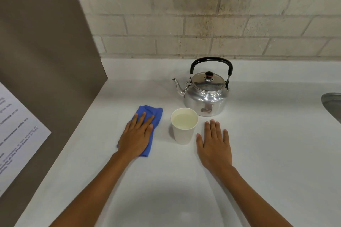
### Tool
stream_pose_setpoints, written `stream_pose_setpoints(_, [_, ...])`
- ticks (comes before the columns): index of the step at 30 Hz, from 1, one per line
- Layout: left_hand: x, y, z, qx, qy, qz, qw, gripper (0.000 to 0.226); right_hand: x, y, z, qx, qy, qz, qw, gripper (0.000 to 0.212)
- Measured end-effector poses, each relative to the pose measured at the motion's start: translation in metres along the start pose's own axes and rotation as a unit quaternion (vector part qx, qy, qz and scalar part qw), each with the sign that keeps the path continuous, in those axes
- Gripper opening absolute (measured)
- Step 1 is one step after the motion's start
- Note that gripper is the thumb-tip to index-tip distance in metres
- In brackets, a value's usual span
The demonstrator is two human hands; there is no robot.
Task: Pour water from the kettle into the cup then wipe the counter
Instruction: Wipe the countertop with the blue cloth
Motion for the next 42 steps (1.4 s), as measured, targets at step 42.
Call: stream_pose_setpoints(42, [0.01,0.143,0.01,-0.005,0.023,-0.035,0.999,0.05,0.003,0.001,0.0,-0.007,0.004,0.02,1.0,0.06])
Point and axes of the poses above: each hand's wrist, its own y-axis away from the middle knuckle, its own x-axis out of the palm, z = x × y, the point moved 9 cm from there along -y, towards the middle knuckle, and after that the axes turned 13 degrees about -x, right-handed, at the moved point
